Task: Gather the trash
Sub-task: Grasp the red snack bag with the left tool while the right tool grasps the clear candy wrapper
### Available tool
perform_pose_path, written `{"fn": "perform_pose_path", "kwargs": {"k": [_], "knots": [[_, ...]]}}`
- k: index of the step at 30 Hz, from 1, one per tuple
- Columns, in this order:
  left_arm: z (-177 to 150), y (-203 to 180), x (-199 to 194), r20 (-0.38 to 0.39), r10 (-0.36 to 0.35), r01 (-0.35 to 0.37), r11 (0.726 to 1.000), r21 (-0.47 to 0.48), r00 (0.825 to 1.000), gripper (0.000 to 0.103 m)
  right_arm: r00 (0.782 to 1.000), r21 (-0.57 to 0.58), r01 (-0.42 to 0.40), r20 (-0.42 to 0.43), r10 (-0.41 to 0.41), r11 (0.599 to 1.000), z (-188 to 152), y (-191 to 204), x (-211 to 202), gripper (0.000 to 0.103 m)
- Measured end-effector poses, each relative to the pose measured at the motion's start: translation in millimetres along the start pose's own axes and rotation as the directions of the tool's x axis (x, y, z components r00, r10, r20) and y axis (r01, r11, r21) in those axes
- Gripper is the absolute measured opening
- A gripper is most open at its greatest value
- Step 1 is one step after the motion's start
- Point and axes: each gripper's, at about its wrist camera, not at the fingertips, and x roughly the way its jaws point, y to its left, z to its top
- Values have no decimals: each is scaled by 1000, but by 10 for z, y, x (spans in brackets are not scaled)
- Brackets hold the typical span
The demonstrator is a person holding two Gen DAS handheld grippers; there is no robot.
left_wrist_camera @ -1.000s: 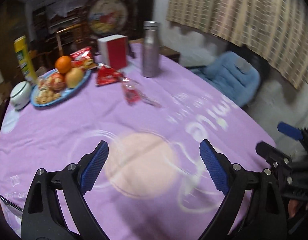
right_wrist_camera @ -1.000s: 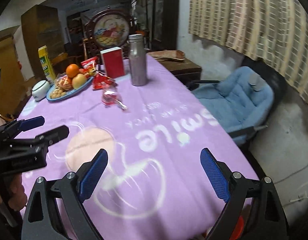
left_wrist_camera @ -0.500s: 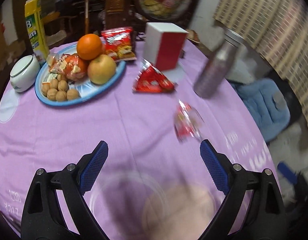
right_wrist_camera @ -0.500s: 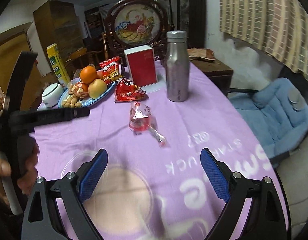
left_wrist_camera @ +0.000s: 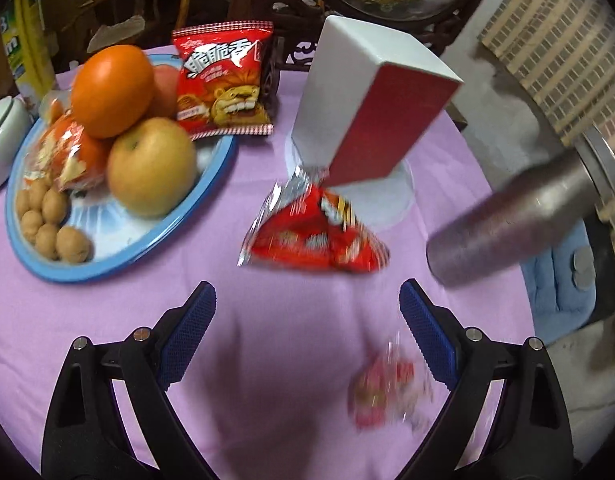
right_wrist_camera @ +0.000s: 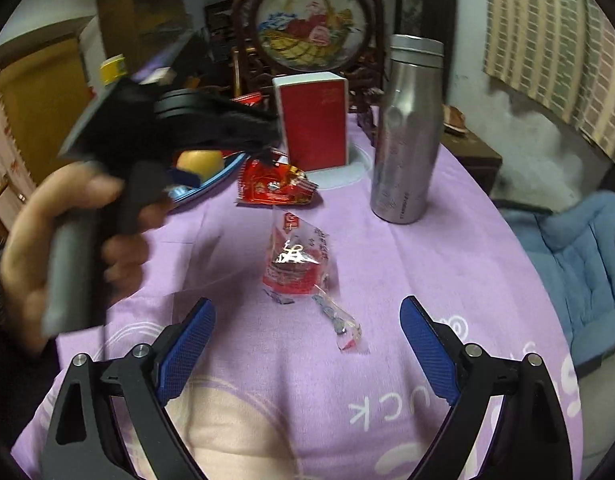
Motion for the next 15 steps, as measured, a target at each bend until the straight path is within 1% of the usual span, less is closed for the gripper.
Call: {"fn": "perform_pose_path", "kwargs": {"k": [3, 5, 8, 10, 12, 14, 15], "knots": [[145, 58, 130, 3, -24, 25, 997, -75, 1000, 90, 1000, -23, -15, 9, 15, 1000, -9, -8, -22, 92], [231, 98, 214, 10, -6, 8, 993, -121, 1000, 90, 1000, -24, -13, 8, 13, 1000, -19, -50, -28, 92], [331, 117, 330, -2, 10, -10, 990, -140, 1000, 90, 1000, -22, -12, 2, 12, 1000, -50, -121, -18, 92], [364, 141, 385, -14, -19, 16, 987, -160, 1000, 90, 1000, -27, 2, 5, -1, 1000, -69, -159, -17, 92], [373, 178, 452, -38, -20, 13, 983, -184, 999, 89, 1000, -29, 11, 3, -11, 1000, -80, -195, -1, 92], [378, 195, 502, -49, 2, -11, 982, -187, 999, 84, 1000, -20, 15, -6, -15, 1000, -76, -237, 22, 92], [373, 196, 517, -51, 10, -19, 984, -177, 999, 66, 1000, -15, 16, -8, -16, 1000, -75, -251, 29, 92]]}}
